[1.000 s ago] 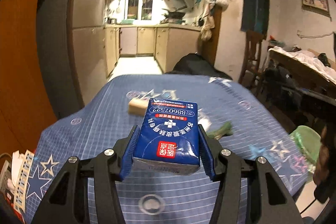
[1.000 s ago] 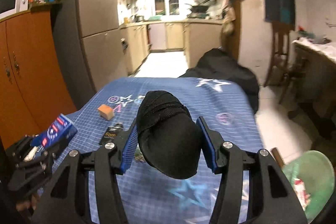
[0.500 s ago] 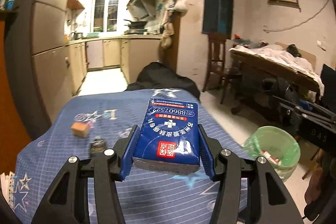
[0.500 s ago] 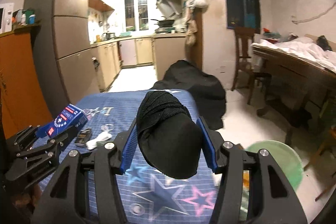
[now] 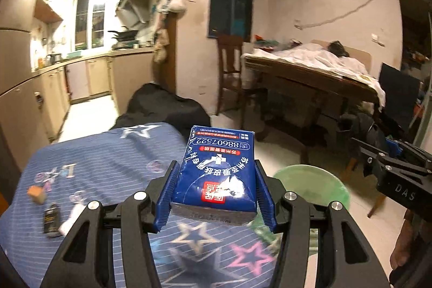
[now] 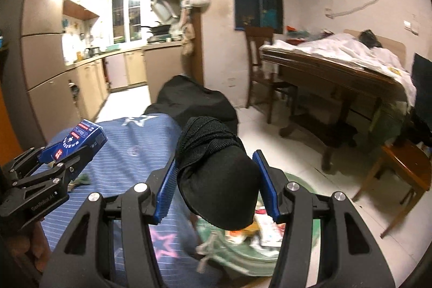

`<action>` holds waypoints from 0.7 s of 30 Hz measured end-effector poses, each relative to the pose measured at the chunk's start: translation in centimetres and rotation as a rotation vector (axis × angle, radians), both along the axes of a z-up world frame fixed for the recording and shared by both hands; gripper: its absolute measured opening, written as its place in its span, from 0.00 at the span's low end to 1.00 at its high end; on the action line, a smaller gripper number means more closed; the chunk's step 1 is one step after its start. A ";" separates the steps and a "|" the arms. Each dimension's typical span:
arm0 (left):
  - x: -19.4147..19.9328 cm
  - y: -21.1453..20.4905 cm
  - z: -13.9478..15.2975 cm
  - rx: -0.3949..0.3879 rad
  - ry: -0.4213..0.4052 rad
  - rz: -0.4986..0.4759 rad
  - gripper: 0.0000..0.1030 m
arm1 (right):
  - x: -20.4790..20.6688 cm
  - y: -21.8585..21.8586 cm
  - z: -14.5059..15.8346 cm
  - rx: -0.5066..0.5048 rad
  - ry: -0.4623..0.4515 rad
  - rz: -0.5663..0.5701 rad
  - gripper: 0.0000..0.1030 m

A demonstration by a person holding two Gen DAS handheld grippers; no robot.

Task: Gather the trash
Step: 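Carry the tissue pack and black sock over the green trash bin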

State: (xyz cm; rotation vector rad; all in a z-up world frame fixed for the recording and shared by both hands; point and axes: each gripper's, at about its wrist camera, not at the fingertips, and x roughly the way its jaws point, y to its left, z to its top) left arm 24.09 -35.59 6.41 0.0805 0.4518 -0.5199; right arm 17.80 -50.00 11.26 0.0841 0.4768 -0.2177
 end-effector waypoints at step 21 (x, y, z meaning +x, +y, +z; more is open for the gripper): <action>7.7 -19.1 -7.6 0.137 0.179 -0.192 0.53 | 3.0 -13.5 -8.7 0.164 0.261 -0.105 0.51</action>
